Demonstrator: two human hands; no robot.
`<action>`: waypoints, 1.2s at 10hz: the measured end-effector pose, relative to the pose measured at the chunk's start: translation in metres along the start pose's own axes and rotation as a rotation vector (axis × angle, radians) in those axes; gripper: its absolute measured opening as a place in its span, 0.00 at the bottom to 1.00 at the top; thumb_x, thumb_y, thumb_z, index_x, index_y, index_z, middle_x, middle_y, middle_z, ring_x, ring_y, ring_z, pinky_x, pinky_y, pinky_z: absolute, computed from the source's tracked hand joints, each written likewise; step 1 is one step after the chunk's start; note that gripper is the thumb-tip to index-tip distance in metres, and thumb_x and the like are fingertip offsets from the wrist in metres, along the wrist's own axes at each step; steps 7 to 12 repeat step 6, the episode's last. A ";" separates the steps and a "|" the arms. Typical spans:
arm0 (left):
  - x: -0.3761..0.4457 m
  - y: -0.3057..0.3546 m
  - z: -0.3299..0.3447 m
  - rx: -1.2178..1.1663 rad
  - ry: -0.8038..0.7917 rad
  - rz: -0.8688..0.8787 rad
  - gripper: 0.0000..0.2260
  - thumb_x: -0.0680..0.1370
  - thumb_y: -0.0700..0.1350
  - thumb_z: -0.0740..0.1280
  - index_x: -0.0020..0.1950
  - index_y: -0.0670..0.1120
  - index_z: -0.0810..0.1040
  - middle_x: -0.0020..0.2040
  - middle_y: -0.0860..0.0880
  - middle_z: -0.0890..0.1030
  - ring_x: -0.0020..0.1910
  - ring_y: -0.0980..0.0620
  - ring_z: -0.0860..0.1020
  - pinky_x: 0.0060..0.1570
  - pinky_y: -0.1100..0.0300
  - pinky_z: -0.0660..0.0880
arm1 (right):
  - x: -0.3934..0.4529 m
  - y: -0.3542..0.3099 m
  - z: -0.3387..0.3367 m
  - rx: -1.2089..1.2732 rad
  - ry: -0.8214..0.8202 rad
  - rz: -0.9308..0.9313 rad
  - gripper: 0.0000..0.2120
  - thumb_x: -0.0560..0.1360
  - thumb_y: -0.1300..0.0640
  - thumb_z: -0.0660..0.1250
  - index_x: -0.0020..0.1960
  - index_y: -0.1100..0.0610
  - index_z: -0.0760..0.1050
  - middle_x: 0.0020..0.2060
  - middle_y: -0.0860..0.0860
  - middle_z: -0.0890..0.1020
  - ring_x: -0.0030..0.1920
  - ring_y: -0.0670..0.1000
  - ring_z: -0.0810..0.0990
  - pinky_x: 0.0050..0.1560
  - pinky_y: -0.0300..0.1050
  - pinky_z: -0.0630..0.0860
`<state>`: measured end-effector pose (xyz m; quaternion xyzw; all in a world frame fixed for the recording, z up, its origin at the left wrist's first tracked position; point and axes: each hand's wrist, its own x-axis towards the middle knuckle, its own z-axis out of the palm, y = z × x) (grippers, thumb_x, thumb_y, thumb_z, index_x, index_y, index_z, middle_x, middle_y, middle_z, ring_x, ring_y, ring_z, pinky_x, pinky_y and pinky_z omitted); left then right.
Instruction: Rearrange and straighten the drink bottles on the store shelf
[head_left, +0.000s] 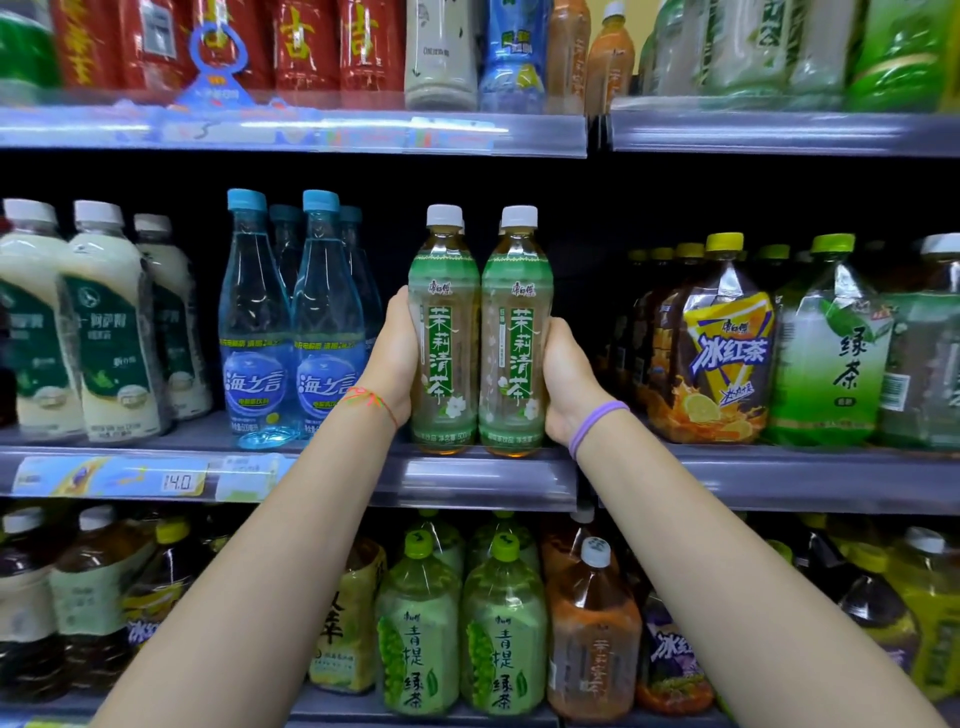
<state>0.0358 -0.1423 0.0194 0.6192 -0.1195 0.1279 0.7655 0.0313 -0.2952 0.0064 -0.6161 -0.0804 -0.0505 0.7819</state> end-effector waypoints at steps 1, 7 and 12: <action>0.000 0.001 0.000 0.013 -0.008 0.004 0.20 0.83 0.57 0.53 0.41 0.50 0.78 0.39 0.50 0.83 0.41 0.50 0.83 0.41 0.58 0.81 | -0.001 0.000 0.001 0.005 0.014 -0.003 0.20 0.83 0.46 0.51 0.38 0.51 0.73 0.35 0.51 0.80 0.41 0.53 0.80 0.49 0.50 0.80; -0.049 0.047 -0.004 0.122 0.222 0.259 0.24 0.77 0.57 0.60 0.71 0.49 0.72 0.68 0.48 0.76 0.67 0.49 0.75 0.69 0.49 0.69 | -0.057 -0.052 0.034 -0.011 0.357 -0.639 0.12 0.79 0.50 0.56 0.55 0.52 0.76 0.50 0.48 0.79 0.51 0.47 0.76 0.58 0.44 0.72; -0.049 0.047 -0.004 0.122 0.222 0.259 0.24 0.77 0.57 0.60 0.71 0.49 0.72 0.68 0.48 0.76 0.67 0.49 0.75 0.69 0.49 0.69 | -0.057 -0.052 0.034 -0.011 0.357 -0.639 0.12 0.79 0.50 0.56 0.55 0.52 0.76 0.50 0.48 0.79 0.51 0.47 0.76 0.58 0.44 0.72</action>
